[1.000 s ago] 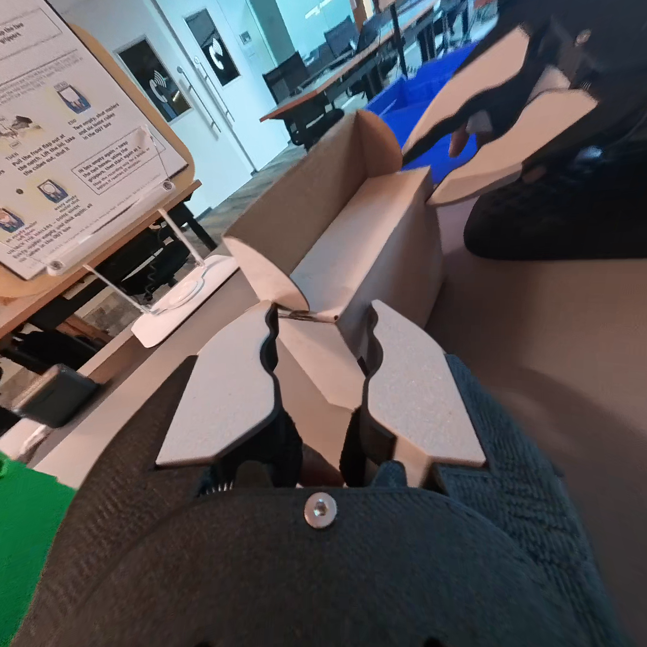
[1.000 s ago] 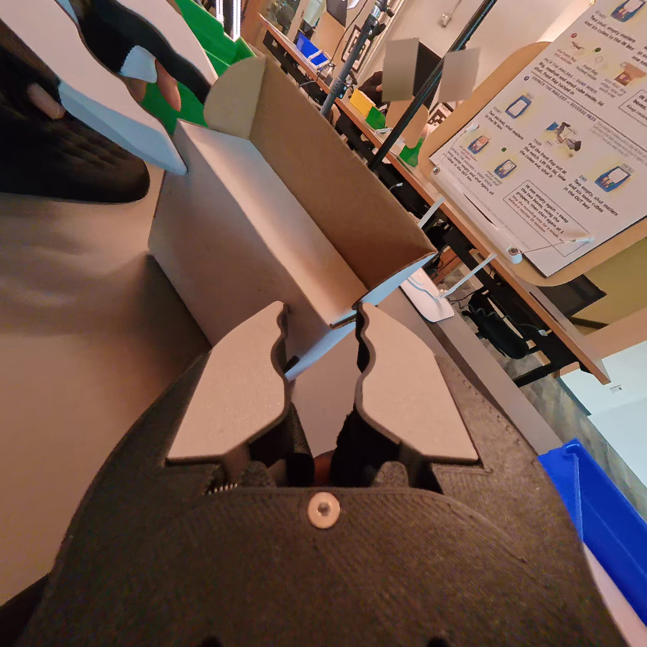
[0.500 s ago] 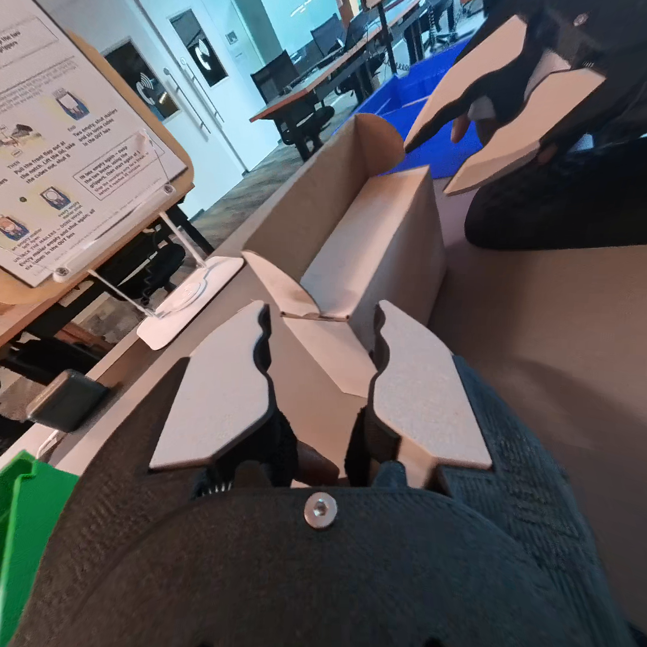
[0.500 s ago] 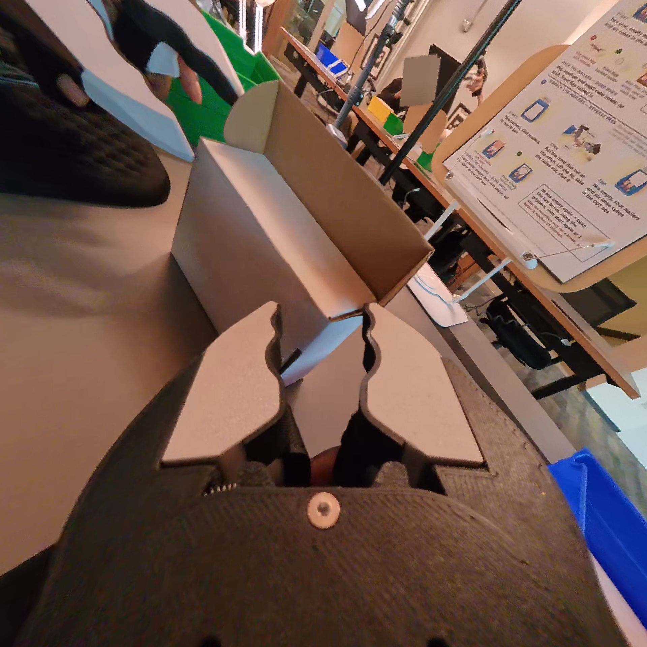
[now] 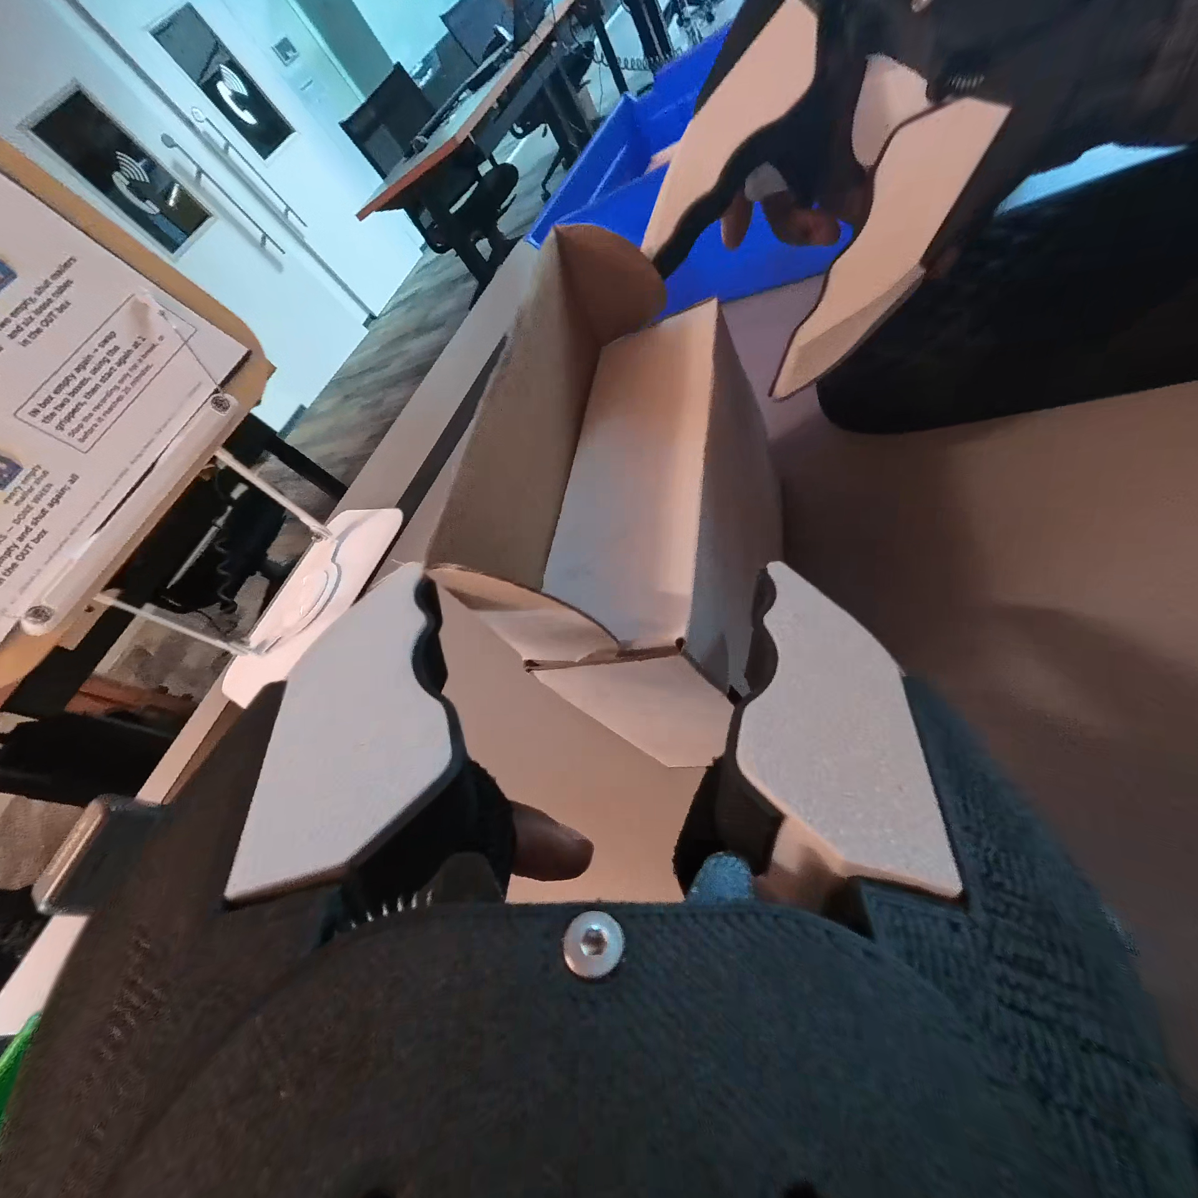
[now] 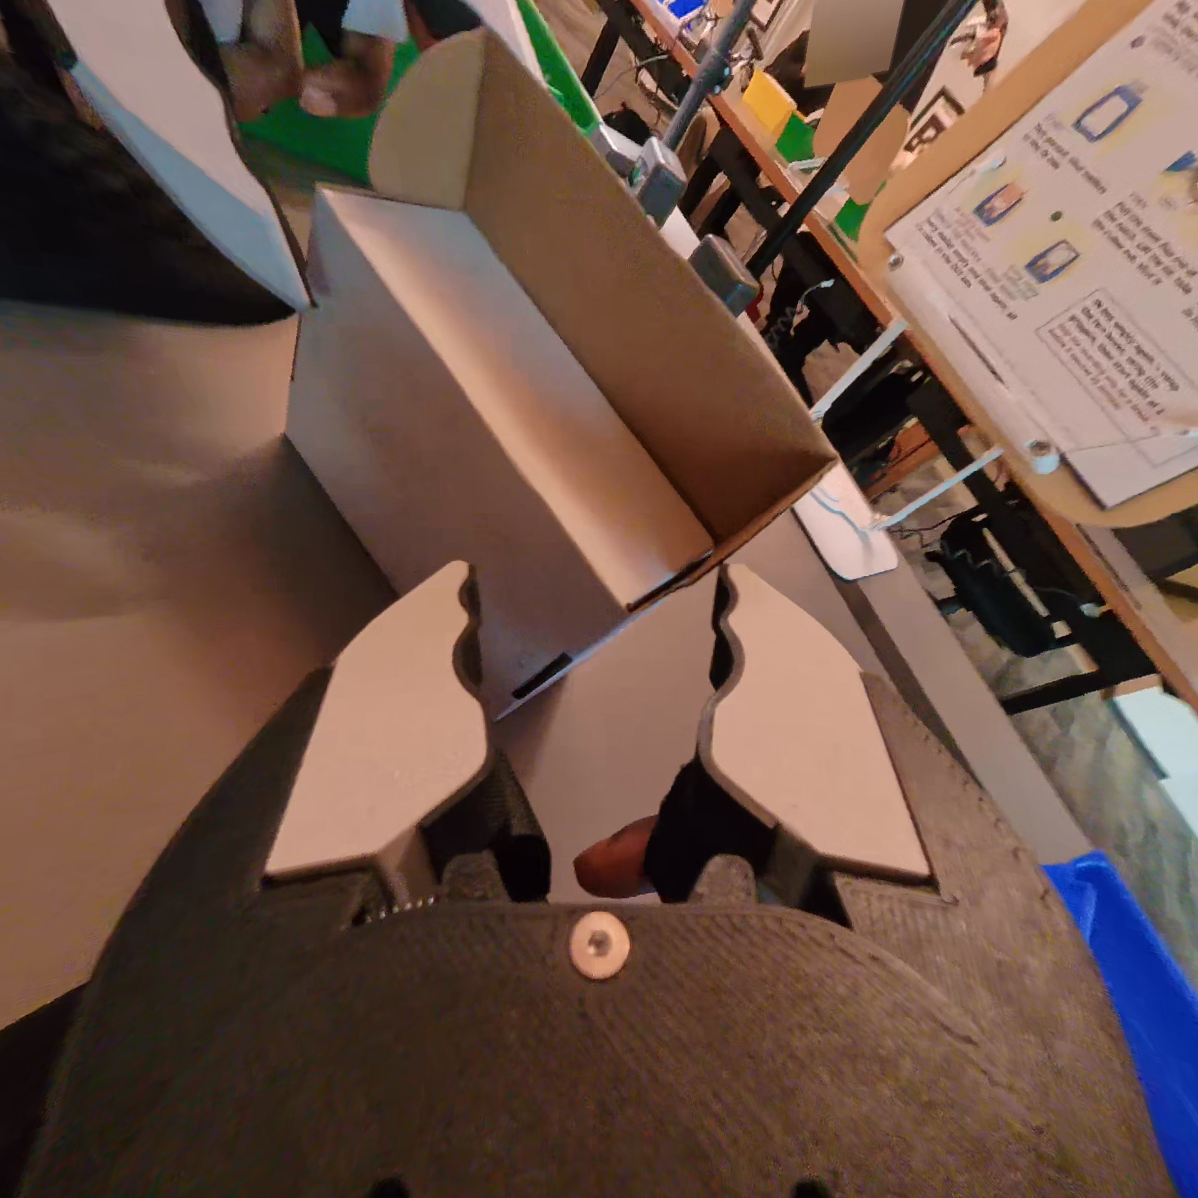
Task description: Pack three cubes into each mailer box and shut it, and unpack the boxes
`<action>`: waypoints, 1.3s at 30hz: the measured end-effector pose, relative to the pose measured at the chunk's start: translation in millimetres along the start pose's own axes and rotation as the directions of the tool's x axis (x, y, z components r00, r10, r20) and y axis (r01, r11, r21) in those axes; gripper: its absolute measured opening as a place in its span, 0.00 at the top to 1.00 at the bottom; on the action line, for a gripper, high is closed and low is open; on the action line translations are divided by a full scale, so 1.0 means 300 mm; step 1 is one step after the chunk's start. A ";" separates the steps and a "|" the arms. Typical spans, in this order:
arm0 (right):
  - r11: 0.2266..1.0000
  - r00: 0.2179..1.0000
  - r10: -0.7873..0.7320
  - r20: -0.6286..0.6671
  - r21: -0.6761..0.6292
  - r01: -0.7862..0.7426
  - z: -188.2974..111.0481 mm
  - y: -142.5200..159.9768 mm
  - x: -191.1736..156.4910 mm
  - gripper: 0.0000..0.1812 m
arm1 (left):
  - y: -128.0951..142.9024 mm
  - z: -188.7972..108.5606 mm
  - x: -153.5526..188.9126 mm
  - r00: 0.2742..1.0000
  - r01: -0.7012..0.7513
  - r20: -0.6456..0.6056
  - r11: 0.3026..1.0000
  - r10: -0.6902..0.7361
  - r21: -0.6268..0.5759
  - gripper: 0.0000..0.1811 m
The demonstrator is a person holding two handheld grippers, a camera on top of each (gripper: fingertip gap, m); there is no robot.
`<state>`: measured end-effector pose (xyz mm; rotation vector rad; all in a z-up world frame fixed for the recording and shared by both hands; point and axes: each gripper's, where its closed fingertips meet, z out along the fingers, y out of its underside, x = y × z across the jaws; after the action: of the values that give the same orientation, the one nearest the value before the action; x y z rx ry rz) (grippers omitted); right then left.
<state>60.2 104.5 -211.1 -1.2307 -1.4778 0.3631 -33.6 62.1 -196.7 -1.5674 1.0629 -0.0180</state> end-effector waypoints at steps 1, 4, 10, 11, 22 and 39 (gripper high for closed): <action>1.000 1.000 -0.019 -0.011 -0.004 0.019 0.002 -0.002 -0.003 0.63 | 0.004 0.006 0.005 1.000 -0.012 -0.001 1.000 0.012 -0.009 0.50; 0.999 0.999 -0.031 -0.012 -0.040 0.030 0.007 0.011 -0.010 0.65 | 0.008 0.015 -0.002 0.999 -0.035 0.029 0.999 0.035 -0.017 0.55; 0.997 0.998 -0.050 -0.023 -0.055 0.049 0.011 0.027 -0.017 0.66 | 0.008 0.009 0.011 0.998 -0.053 0.031 0.998 0.052 0.018 0.66; 0.997 0.998 -0.051 -0.023 -0.056 0.050 0.009 0.027 -0.018 0.66 | 0.007 0.008 0.014 0.998 -0.059 0.034 0.998 0.058 0.024 0.67; 0.878 0.948 0.320 0.004 0.374 -0.298 -0.095 -0.184 0.166 0.96 | 0.019 0.001 0.011 0.998 -0.054 0.029 0.998 0.053 0.032 0.68; 0.825 0.851 0.517 0.096 0.210 -0.525 0.018 -0.091 0.167 1.00 | -0.101 -0.107 -0.094 0.879 0.472 -0.113 0.813 -0.463 0.341 1.00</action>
<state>50.9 136.7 -164.6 -1.4315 -1.0652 0.9038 -49.1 51.7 -147.9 -1.4528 0.6188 -0.5450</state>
